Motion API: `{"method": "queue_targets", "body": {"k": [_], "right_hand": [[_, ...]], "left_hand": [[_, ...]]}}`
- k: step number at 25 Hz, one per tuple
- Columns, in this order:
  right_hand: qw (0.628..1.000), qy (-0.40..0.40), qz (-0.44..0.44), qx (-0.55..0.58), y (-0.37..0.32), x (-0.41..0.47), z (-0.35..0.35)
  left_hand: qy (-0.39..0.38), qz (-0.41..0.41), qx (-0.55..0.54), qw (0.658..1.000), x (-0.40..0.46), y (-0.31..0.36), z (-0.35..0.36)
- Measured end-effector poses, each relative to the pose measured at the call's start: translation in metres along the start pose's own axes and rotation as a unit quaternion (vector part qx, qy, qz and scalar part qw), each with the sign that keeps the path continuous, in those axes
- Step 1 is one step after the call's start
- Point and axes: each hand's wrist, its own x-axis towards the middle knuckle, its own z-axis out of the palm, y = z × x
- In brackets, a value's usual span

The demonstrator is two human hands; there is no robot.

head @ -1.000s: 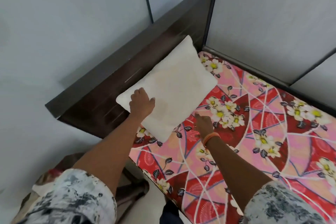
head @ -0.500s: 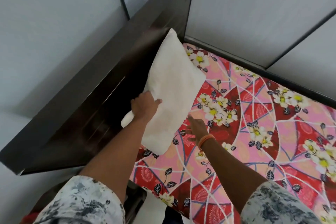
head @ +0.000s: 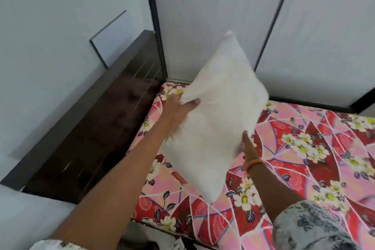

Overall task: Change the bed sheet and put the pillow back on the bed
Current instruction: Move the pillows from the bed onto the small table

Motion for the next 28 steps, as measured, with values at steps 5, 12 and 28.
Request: {"method": "queue_targets", "body": {"k": [5, 12, 28], "right_hand": [[0.982, 0.034, -0.123, 0.136, -0.003, -0.038, -0.151], [0.936, 0.234, -0.234, 0.116, -0.038, -0.18, -0.397], [0.694, 0.639, -0.268, 0.196, -0.026, -0.378, -0.979]], "left_hand": [[-0.105, -0.037, 0.025, 0.993, -0.087, 0.05, 0.087], [-0.266, -0.123, 0.085, 0.952, -0.179, 0.061, 0.306], [-0.649, 0.046, 0.017, 0.759, -0.459, 0.13, 0.955]]}}
